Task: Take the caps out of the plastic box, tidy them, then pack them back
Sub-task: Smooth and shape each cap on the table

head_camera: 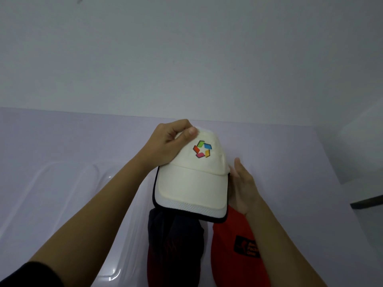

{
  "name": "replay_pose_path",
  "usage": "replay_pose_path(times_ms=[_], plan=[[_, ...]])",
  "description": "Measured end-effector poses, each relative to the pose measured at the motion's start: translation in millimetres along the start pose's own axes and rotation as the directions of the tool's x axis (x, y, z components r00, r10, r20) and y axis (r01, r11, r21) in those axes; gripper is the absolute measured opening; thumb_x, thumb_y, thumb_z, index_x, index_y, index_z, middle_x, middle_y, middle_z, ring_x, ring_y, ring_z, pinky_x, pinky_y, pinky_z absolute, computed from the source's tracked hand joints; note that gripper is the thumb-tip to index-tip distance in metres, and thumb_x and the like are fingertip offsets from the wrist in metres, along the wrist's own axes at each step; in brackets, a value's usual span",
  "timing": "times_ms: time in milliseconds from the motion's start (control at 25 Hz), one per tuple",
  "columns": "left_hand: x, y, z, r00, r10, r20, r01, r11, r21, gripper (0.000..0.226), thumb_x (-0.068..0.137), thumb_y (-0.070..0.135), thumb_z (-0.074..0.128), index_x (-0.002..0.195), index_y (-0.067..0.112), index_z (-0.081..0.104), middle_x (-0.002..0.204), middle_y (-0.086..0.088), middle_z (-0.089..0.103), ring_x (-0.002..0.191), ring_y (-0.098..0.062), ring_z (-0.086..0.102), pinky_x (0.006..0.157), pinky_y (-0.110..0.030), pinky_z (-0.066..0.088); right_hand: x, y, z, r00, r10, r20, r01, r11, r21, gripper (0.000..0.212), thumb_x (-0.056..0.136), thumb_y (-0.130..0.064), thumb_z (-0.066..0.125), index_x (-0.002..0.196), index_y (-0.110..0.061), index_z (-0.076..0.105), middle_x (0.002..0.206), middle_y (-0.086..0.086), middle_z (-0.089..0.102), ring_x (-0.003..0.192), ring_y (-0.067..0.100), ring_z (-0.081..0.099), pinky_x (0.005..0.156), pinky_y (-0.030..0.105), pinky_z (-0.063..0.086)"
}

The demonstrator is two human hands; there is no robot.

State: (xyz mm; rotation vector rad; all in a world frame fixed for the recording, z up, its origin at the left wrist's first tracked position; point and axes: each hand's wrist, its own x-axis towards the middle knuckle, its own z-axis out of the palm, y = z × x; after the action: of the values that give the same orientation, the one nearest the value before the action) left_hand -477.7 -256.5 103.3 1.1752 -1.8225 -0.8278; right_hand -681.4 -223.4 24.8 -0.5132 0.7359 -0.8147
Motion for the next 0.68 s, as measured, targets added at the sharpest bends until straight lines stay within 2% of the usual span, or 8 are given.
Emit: replay_pose_path(times_ms=[160,320,400,480,520,600,640,680], plan=[[0,-21,10,0.992,0.085,-0.094,-0.074,0.991,0.115,0.024,0.093,0.03,0.05,0.072,0.024,0.059,0.054,0.019,0.057,0.055,0.0,0.054,0.051,-0.007,0.037,-8,26,10,0.996,-0.059,0.068,0.044,0.977,0.207,0.079,0.052,-0.039,0.088,0.121,-0.01,0.061,0.119,0.013,0.066,0.106,0.029,0.064,0.081,0.041,0.056],[-1,-34,18,0.971,0.184,-0.155,-0.142,0.958,0.249,0.041,0.092,0.041,0.045,0.08,0.006,0.063,0.059,0.005,0.061,0.058,-0.007,0.058,0.048,-0.012,0.04,-5,31,21,0.992,-0.12,0.041,0.11,0.974,0.196,0.082,0.06,-0.029,0.084,0.133,-0.016,0.049,0.134,0.014,0.055,0.121,0.034,0.054,0.093,0.049,0.05],[-2,-32,18,0.977,0.049,-0.206,-0.012,0.984,0.175,0.033,0.093,0.041,0.045,0.09,0.014,0.064,0.076,0.004,0.067,0.07,-0.009,0.062,0.06,-0.018,0.049,-2,26,24,0.987,-0.162,0.004,0.157,0.963,0.219,0.081,0.061,-0.025,0.083,0.134,-0.017,0.048,0.133,0.013,0.056,0.119,0.034,0.055,0.09,0.047,0.052],[-6,-29,22,0.933,-0.201,-0.299,0.233,0.97,0.073,0.033,0.095,0.041,0.045,0.115,0.02,0.06,0.106,0.004,0.064,0.094,-0.005,0.059,0.084,-0.025,0.049,2,21,27,0.976,-0.213,-0.056,0.219,0.955,0.202,0.072,0.068,-0.019,0.076,0.134,-0.018,0.048,0.132,0.012,0.057,0.118,0.033,0.056,0.09,0.047,0.052],[-10,-27,25,0.872,-0.394,-0.291,0.394,0.917,-0.061,0.042,0.094,0.044,0.046,0.129,0.02,0.051,0.123,0.0,0.058,0.107,-0.01,0.054,0.093,-0.03,0.046,4,20,28,0.964,-0.25,-0.087,0.262,0.945,0.198,0.065,0.073,-0.015,0.069,0.135,-0.019,0.047,0.133,0.012,0.056,0.119,0.032,0.055,0.092,0.048,0.051],[-23,-22,34,0.721,-0.692,0.014,0.608,0.624,-0.49,0.061,0.088,0.049,0.053,0.138,0.015,0.041,0.137,-0.006,0.052,0.114,-0.019,0.057,0.094,-0.036,0.048,8,15,28,0.944,-0.308,-0.118,0.327,0.921,0.212,0.059,0.079,-0.011,0.06,0.136,-0.019,0.045,0.135,0.011,0.055,0.12,0.032,0.054,0.095,0.049,0.049],[-31,-20,39,0.693,-0.697,0.186,0.616,0.437,-0.656,0.059,0.086,0.045,0.056,0.134,0.011,0.046,0.132,-0.008,0.059,0.111,-0.022,0.062,0.091,-0.037,0.053,9,11,29,0.939,-0.321,-0.12,0.34,0.916,0.211,0.059,0.079,-0.011,0.059,0.136,-0.019,0.045,0.134,0.011,0.055,0.119,0.031,0.056,0.093,0.048,0.05],[-38,-17,43,0.687,-0.679,0.259,0.577,0.292,-0.763,0.052,0.086,0.039,0.057,0.128,0.008,0.053,0.123,-0.01,0.066,0.107,-0.025,0.066,0.089,-0.038,0.055,10,8,30,0.939,-0.323,-0.12,0.341,0.92,0.192,0.059,0.079,-0.011,0.059,0.135,-0.019,0.045,0.133,0.011,0.056,0.117,0.031,0.058,0.089,0.046,0.053]])
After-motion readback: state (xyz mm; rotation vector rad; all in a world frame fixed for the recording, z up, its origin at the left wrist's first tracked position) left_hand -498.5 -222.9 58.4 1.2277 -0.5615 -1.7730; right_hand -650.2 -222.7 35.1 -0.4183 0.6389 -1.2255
